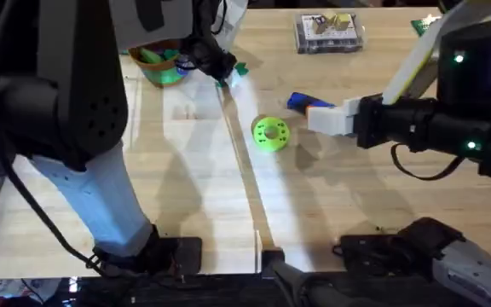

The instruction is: Pick up the gripper from the table and insert it into the empty holder that is missing its gripper. Then pick up a screw, insert it into the mounting hole, and use the screwdriver to tighten it. Finally, clean up the table by picking up the vegetable and placing it into the bucket.

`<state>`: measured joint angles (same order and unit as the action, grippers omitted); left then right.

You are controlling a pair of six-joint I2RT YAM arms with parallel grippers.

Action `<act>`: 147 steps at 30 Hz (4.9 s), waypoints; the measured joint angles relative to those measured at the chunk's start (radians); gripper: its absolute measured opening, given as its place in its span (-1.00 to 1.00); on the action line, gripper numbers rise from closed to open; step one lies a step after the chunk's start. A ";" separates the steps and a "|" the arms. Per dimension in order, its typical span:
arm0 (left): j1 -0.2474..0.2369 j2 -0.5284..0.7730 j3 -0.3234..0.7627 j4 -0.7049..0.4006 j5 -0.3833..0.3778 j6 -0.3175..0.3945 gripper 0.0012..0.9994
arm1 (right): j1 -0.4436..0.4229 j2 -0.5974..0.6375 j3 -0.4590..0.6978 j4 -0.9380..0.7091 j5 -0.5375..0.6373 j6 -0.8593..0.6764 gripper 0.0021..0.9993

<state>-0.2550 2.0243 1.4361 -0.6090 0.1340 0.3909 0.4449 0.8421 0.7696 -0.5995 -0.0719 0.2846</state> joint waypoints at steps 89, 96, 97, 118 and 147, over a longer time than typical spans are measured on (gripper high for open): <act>0.254 -0.867 0.131 -0.914 -0.178 -0.473 0.97 | -0.008 -0.027 0.325 -0.249 0.000 0.010 0.93; 0.254 -0.867 0.131 -0.914 -0.178 -0.473 0.97 | -0.008 -0.027 0.325 -0.249 0.000 0.010 0.93; 0.254 -0.867 0.131 -0.914 -0.178 -0.473 0.97 | -0.008 -0.027 0.325 -0.249 0.000 0.010 0.93; 0.254 -0.867 0.131 -0.914 -0.178 -0.473 0.97 | -0.008 -0.027 0.325 -0.249 0.000 0.010 0.93; 0.254 -0.867 0.131 -0.914 -0.178 -0.473 0.97 | -0.008 -0.027 0.325 -0.249 0.000 0.010 0.93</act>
<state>-0.0010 1.1576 1.5669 -1.5230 -0.0441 -0.0818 0.4370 0.8146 1.0943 -0.8482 -0.0719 0.2943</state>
